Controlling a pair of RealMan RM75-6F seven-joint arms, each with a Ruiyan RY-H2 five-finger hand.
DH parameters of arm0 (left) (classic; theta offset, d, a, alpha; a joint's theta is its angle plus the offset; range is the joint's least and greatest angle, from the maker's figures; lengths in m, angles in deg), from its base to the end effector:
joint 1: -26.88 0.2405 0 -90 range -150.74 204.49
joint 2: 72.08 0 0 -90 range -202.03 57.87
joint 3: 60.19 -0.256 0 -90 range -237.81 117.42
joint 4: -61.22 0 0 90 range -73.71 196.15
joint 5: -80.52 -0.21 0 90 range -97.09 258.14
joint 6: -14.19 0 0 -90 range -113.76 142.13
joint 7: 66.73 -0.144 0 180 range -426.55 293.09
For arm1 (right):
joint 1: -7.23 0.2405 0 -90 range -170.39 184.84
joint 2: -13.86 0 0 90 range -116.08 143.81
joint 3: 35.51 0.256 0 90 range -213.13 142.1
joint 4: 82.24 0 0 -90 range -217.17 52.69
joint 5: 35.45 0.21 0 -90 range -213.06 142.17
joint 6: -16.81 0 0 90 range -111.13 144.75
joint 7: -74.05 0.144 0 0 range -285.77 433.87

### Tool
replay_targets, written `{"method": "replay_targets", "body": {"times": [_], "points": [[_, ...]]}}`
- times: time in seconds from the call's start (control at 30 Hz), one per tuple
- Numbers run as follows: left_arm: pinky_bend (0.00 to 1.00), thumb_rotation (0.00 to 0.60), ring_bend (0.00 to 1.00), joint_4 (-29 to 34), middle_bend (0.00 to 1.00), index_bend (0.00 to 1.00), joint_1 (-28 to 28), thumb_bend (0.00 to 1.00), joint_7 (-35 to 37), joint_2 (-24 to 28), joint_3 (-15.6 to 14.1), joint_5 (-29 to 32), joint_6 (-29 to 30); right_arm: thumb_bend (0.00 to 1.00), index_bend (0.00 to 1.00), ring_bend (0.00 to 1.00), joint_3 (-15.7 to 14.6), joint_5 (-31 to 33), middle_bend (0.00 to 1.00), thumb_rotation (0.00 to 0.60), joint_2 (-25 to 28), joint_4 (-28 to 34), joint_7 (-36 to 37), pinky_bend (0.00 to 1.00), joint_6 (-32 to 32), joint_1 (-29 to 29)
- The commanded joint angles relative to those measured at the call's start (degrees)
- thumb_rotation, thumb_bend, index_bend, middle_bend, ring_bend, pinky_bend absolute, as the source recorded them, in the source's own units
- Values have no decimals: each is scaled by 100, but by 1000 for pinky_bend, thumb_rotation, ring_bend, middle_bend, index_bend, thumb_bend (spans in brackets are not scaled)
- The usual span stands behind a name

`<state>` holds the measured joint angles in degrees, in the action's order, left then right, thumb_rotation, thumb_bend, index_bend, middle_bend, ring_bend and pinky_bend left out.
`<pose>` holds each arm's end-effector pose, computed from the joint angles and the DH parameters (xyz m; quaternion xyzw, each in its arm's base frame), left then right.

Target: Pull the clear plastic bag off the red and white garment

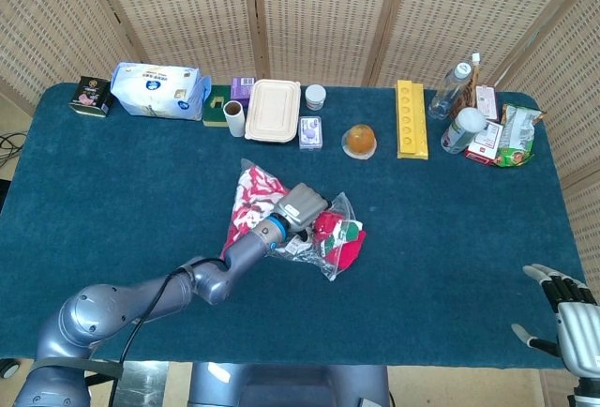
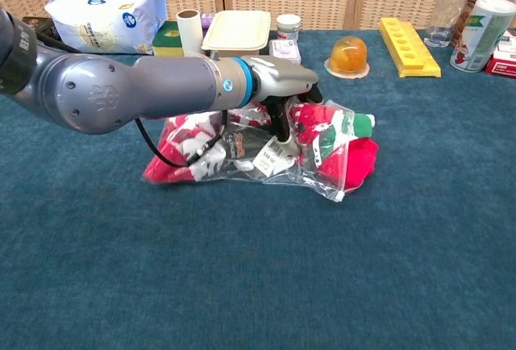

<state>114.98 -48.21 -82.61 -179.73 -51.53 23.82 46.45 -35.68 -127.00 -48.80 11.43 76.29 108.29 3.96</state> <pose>-0.0046 0.4060 -0.1263 -0.8677 -0.2575 -0.2947 0.3064 -0.3145 -0.1256 0.1672 0.5766 -0.4031 0.3935 0.5918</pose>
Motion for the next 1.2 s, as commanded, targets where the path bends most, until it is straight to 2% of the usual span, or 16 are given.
{"method": "replay_targets", "body": {"times": [0.03, 0.33, 0.5, 0.6, 0.73, 0.97, 1.2], "points": [[734, 600, 678, 280, 689, 796, 412, 474, 951, 286, 49, -882, 526, 108, 204, 233, -3, -45, 239, 600, 6, 48, -56, 219, 1, 18], [742, 600, 689, 496, 697, 807, 825, 475, 2220, 641, -26, -1776, 1125, 108, 205, 240, -27, -177, 245, 600, 25, 149, -126, 227, -5, 56], [742, 600, 688, 571, 697, 808, 1123, 473, 3040, 716, -80, -2227, 1717, 108, 207, 243, -27, -290, 248, 600, 47, 208, -200, 236, -68, 138], [741, 600, 688, 319, 697, 808, 1504, 469, 4100, 657, -156, -2987, 3103, 108, 209, 247, 62, -419, 254, 600, 160, 322, -298, 243, -213, 347], [739, 600, 688, -385, 697, 808, 1668, 460, 4846, 415, -167, -3406, 4017, 108, 213, 257, 137, -488, 264, 600, 210, 398, -343, 259, -319, 509], [734, 600, 688, -821, 697, 807, 1716, 444, 5235, 353, -207, -3679, 4517, 108, 227, 296, 268, -652, 292, 600, 216, 498, -362, 299, -399, 756], [720, 600, 688, -1274, 697, 807, 1660, 440, 5121, 323, -366, -4071, 4947, 108, 235, 368, 518, -865, 325, 600, 114, 510, -239, 375, -297, 1042]]}}
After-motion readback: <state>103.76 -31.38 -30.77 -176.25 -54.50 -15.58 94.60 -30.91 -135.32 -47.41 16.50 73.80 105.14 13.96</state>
